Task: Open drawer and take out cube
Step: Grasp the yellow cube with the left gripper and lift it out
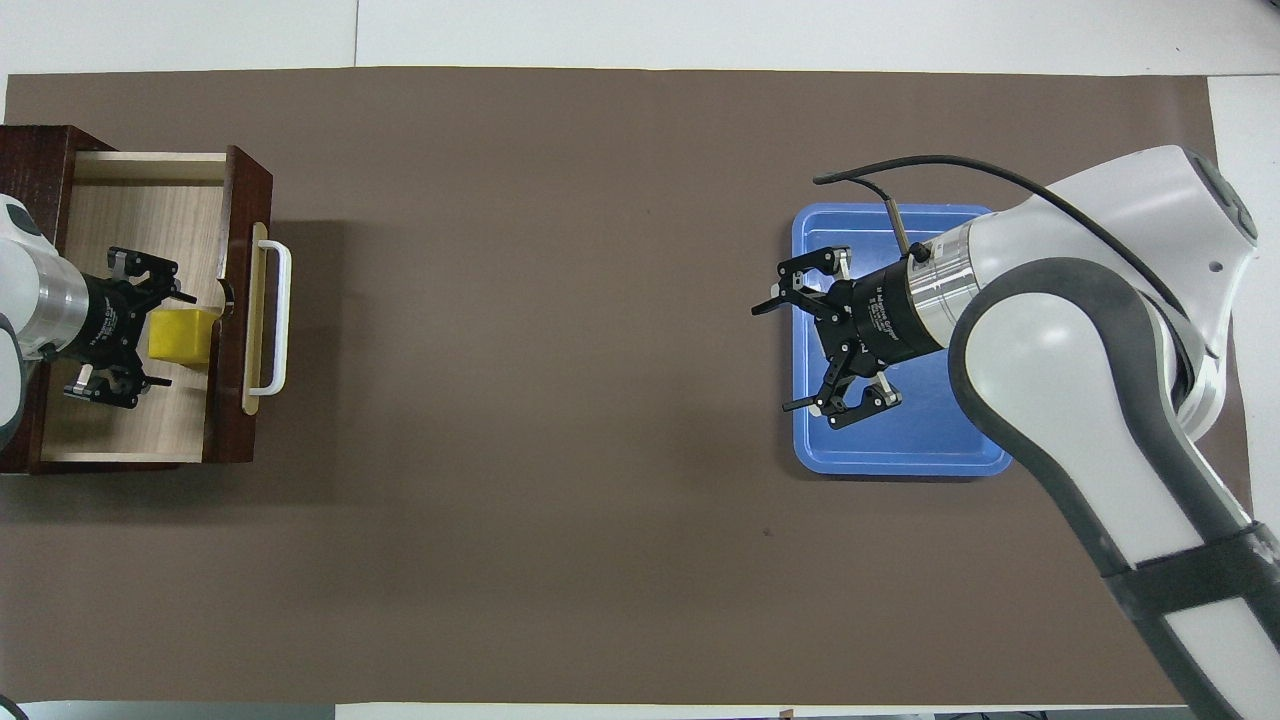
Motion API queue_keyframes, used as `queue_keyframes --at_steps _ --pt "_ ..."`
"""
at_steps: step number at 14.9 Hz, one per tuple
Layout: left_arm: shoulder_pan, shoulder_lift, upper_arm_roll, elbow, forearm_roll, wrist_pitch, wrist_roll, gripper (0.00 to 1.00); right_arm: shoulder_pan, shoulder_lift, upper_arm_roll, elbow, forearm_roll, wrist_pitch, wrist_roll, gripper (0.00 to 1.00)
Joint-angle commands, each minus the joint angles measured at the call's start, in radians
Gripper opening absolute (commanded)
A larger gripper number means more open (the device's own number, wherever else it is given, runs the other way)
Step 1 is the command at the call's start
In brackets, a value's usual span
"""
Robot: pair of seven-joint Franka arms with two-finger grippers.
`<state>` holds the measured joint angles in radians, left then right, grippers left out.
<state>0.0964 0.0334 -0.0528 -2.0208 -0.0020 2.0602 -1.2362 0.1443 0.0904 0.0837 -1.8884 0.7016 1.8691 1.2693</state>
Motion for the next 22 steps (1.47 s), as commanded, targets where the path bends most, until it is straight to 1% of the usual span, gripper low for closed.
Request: queue_keyframes --at_steps 1,2,4,5,7,8,9,11,13,16,19,22 --pt "0.005 -0.026 -0.001 -0.024 -0.004 0.026 -0.037 0.16 0.006 -0.015 -0.002 -0.026 0.018 0.03 0.024 1.0" --pt "0.006 -0.021 -0.001 -0.007 -0.004 0.024 -0.035 0.0 0.006 -0.015 -0.002 -0.026 0.018 0.033 0.024 1.0" --pt "0.005 0.011 -0.001 0.066 -0.004 -0.011 -0.037 0.0 0.009 -0.015 -0.001 -0.026 0.018 0.047 0.028 1.0" --pt "0.002 0.026 -0.002 0.123 -0.004 -0.065 -0.037 0.0 0.015 -0.015 -0.001 -0.026 0.018 0.05 0.038 1.0" --pt "-0.018 0.071 -0.005 0.267 -0.006 -0.193 -0.051 0.0 0.017 -0.015 -0.001 -0.026 0.018 0.065 0.041 1.0" --pt "-0.049 0.083 -0.005 0.322 -0.01 -0.236 -0.093 0.0 0.021 -0.014 -0.001 -0.024 0.018 0.071 0.048 1.0" --pt "-0.078 0.086 -0.005 0.35 -0.01 -0.261 -0.161 0.0 0.03 -0.012 -0.001 -0.026 0.019 0.084 0.064 1.0" --pt "-0.165 0.085 -0.007 0.349 -0.01 -0.262 -0.296 0.0 0.049 -0.011 -0.001 -0.026 0.019 0.113 0.087 1.0" --pt "-0.251 0.077 -0.009 0.326 -0.009 -0.246 -0.475 0.0 0.06 0.009 -0.001 -0.02 0.022 0.142 0.116 1.0" --pt "-0.397 0.046 -0.01 0.243 -0.012 -0.162 -0.717 0.0 0.103 0.032 -0.001 -0.023 0.022 0.203 0.143 1.0" --pt "-0.498 0.051 -0.012 0.238 -0.024 -0.057 -0.955 0.0 0.156 0.072 -0.001 -0.023 0.024 0.263 0.166 1.0" --pt "-0.567 0.059 -0.012 0.237 -0.035 -0.017 -1.041 0.0 0.215 0.129 -0.001 -0.011 0.024 0.326 0.183 1.0"
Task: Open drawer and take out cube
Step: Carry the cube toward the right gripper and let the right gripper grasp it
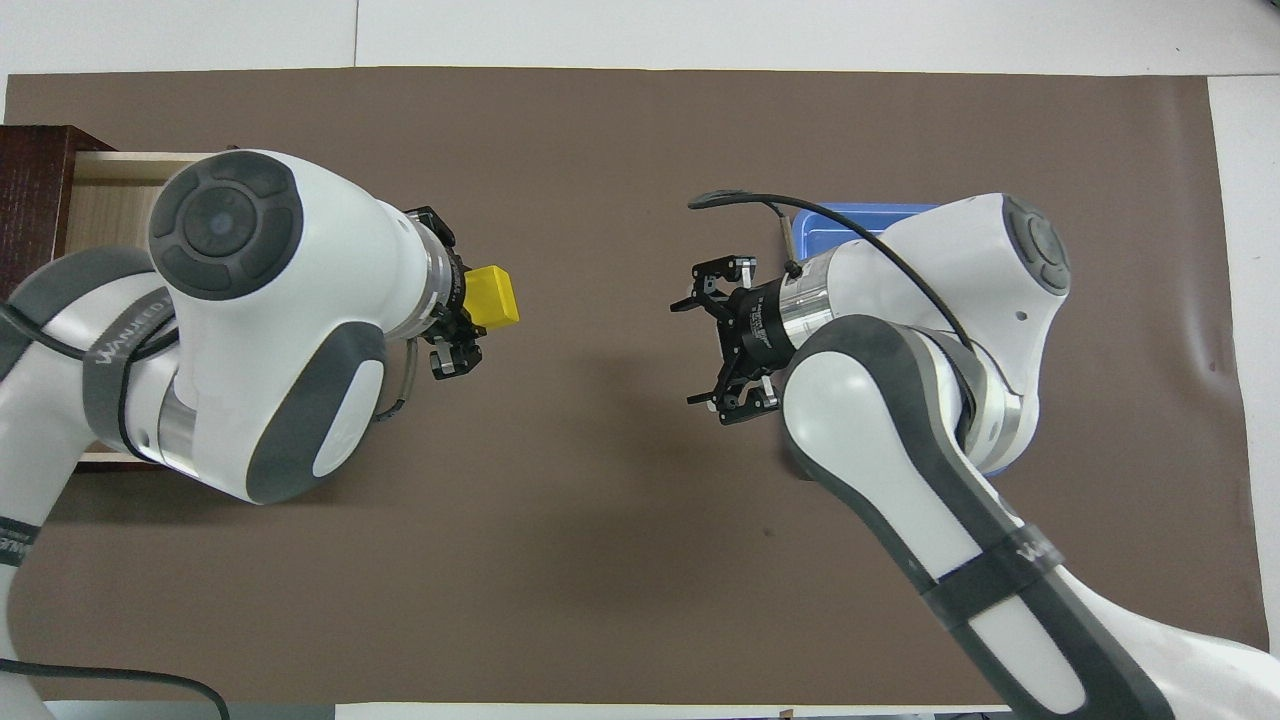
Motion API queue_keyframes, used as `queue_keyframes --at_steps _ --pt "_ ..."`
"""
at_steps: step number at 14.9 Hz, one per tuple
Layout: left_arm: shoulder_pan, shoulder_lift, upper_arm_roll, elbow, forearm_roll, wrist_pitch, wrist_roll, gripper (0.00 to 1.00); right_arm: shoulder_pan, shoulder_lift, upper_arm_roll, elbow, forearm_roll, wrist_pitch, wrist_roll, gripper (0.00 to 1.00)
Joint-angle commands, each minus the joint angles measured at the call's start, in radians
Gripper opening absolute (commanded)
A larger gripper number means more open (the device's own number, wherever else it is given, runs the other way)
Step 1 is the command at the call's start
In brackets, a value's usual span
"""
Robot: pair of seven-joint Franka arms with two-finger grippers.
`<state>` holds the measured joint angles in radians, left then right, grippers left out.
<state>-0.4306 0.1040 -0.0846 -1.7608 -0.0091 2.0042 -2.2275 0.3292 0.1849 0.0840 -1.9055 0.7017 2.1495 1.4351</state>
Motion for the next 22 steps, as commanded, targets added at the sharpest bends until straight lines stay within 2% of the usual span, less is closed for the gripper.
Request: queue_keyframes --at_steps 1,4,6,14,22 --pt "-0.062 -0.007 0.019 -0.032 -0.035 0.066 -0.072 0.0 0.036 0.047 -0.001 0.008 0.024 0.062 0.016 1.0" --pt "-0.126 -0.009 0.02 -0.098 -0.037 0.151 -0.081 0.0 0.037 0.115 0.0 0.081 0.044 0.062 0.031 1.0" --pt "-0.132 -0.01 0.02 -0.12 -0.037 0.169 -0.078 0.0 0.063 0.203 -0.001 0.202 0.042 0.064 0.089 1.0" --pt "-0.145 -0.004 0.019 -0.134 -0.037 0.206 -0.07 0.0 0.116 0.205 -0.003 0.21 0.033 0.066 0.099 1.0" --pt "-0.148 -0.004 0.02 -0.151 -0.037 0.225 -0.067 0.0 0.106 0.136 -0.003 0.172 0.032 0.027 0.093 1.0"
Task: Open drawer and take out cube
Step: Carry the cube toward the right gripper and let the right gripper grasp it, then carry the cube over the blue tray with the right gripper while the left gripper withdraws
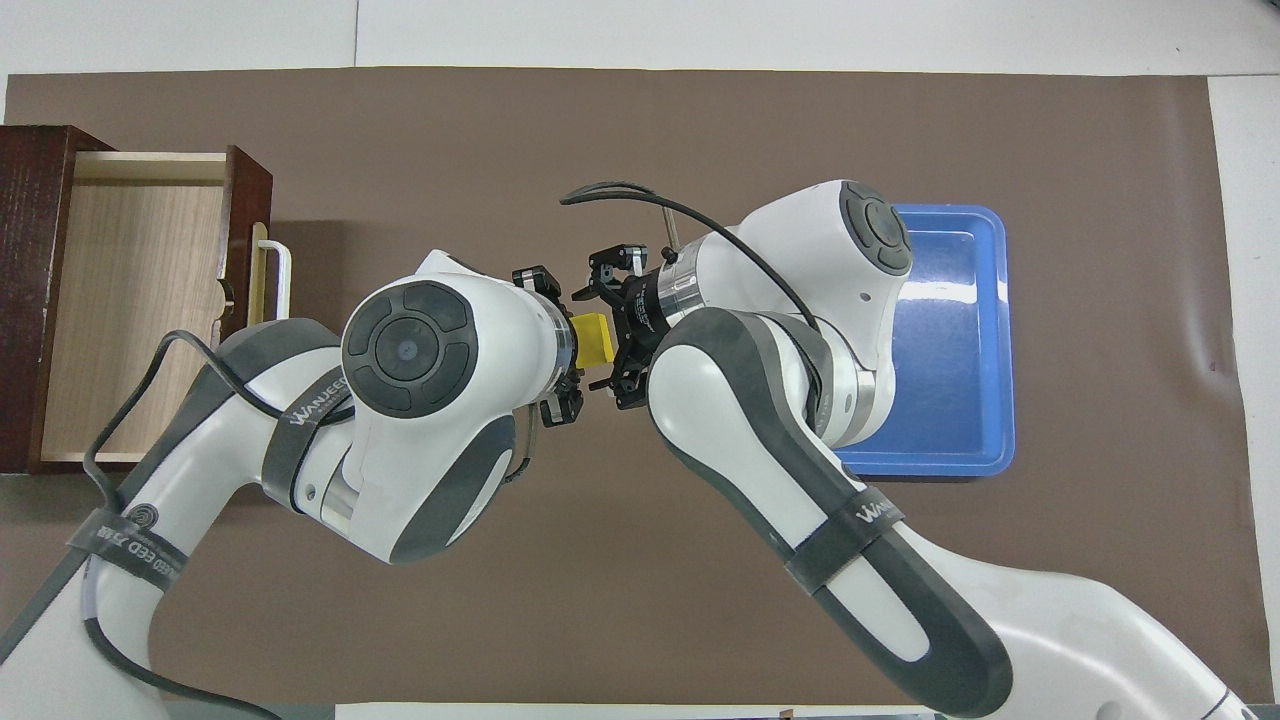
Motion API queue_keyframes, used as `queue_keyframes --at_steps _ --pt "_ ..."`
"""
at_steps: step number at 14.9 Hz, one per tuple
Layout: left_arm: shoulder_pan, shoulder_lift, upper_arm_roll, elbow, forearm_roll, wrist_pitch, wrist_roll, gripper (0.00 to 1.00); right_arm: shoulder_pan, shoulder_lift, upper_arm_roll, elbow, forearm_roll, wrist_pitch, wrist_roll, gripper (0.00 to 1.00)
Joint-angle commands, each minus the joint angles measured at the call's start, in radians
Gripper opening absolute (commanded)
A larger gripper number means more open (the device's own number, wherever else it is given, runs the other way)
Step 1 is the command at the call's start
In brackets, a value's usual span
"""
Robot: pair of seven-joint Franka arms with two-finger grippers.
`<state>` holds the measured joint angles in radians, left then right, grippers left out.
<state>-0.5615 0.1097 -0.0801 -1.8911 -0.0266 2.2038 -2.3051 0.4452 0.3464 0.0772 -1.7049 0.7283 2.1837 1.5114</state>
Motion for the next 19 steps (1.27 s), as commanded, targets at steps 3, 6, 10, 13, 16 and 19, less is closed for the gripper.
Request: queue_keyframes --at_steps 3,6,10,13,16,19 --pt "-0.017 -0.01 0.016 -0.02 -0.019 0.024 0.01 0.0 -0.006 -0.029 0.004 -0.041 0.005 0.005 0.012 1.0" --pt "-0.015 -0.01 0.016 -0.02 -0.019 0.022 0.01 0.0 -0.006 -0.03 0.004 -0.047 0.003 0.005 0.018 1.0" --pt "-0.012 -0.01 0.016 -0.02 -0.019 0.022 0.01 0.0 -0.006 -0.032 0.004 -0.047 0.005 0.005 0.038 0.59" --pt "-0.011 -0.01 0.016 -0.02 -0.019 0.022 0.01 0.0 -0.003 -0.032 0.001 -0.041 0.002 0.005 0.049 0.0" --pt "-0.009 -0.01 0.016 -0.02 -0.019 0.019 0.012 0.0 -0.014 -0.032 -0.002 -0.027 0.003 -0.008 0.047 0.0" --pt "0.0 -0.01 0.02 -0.005 -0.013 -0.013 0.044 1.0 -0.025 -0.032 -0.002 -0.019 0.003 -0.019 0.049 0.0"
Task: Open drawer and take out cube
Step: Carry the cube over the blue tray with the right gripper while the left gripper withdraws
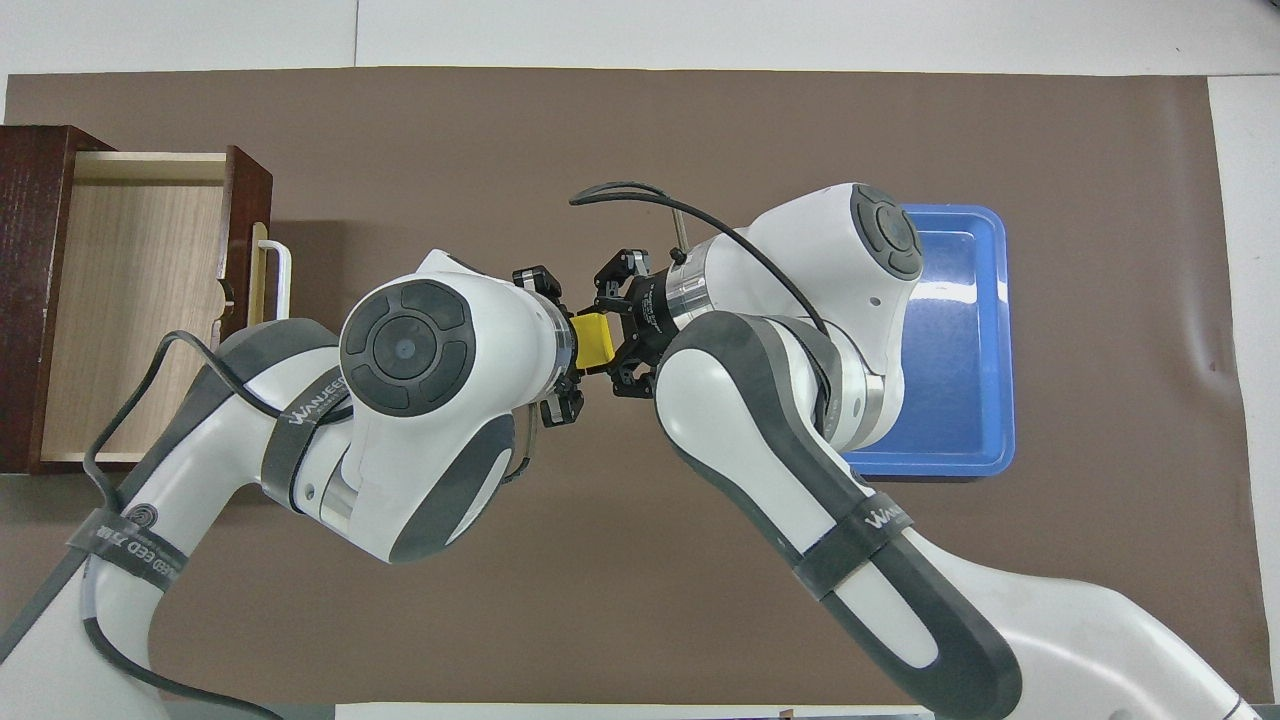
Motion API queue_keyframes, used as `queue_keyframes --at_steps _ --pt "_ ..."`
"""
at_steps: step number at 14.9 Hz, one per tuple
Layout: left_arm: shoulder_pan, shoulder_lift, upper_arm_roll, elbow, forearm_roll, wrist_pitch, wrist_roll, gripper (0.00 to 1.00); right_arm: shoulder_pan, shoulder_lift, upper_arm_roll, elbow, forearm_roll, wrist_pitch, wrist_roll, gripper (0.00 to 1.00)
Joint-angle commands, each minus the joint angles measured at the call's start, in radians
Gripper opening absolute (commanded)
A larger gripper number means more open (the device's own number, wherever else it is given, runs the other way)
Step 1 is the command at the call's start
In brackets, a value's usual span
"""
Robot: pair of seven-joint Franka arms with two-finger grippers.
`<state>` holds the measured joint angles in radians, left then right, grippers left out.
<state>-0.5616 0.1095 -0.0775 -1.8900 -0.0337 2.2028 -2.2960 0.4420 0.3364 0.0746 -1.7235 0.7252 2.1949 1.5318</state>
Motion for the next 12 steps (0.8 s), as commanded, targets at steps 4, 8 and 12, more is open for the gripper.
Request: queue_keyframes --at_steps 4,8,12 --pt "0.115 -0.01 0.021 0.009 0.002 -0.127 0.243 1.0 -0.103 -0.022 -0.003 0.035 0.007 -0.139 0.028 0.0" --pt "0.296 -0.013 0.022 0.002 0.111 -0.192 0.343 1.0 -0.325 -0.053 -0.004 0.033 0.007 -0.32 -0.07 0.0" --pt "0.439 -0.016 0.022 -0.017 0.234 -0.195 0.496 1.0 -0.52 -0.092 -0.012 -0.091 0.005 -0.356 -0.263 0.0"
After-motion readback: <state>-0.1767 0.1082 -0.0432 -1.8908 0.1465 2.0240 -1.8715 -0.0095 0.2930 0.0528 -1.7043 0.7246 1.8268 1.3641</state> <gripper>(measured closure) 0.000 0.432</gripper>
